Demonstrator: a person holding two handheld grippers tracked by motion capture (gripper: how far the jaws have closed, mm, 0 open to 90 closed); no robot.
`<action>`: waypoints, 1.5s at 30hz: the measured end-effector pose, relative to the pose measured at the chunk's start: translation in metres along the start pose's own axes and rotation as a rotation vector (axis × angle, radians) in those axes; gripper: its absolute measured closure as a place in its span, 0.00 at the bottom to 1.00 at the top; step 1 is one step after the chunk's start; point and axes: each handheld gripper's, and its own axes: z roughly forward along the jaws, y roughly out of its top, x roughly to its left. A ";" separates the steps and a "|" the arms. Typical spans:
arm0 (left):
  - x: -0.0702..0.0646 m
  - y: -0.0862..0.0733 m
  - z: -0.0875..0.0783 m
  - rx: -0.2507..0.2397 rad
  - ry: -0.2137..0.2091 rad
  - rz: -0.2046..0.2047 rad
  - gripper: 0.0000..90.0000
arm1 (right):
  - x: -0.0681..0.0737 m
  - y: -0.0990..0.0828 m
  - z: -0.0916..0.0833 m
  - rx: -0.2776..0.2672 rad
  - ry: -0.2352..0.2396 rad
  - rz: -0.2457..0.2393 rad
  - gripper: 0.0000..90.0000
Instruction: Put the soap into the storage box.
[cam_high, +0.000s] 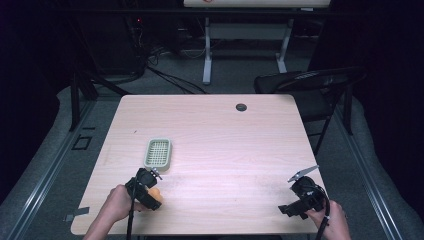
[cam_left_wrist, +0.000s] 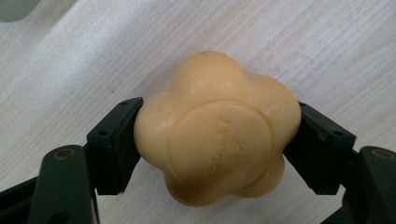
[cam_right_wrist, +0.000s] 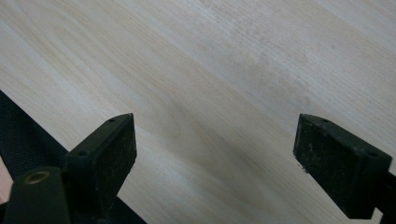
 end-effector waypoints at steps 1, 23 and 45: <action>0.000 0.000 0.002 0.011 0.002 0.002 0.28 | 0.001 0.000 0.001 -0.004 0.007 0.007 0.14; 0.003 0.001 -0.027 -0.054 0.015 0.006 0.29 | 0.002 0.001 0.002 0.011 0.001 0.005 0.15; 0.034 0.027 -0.044 -0.069 0.000 -0.005 0.29 | 0.000 0.000 0.002 0.035 -0.017 -0.001 0.15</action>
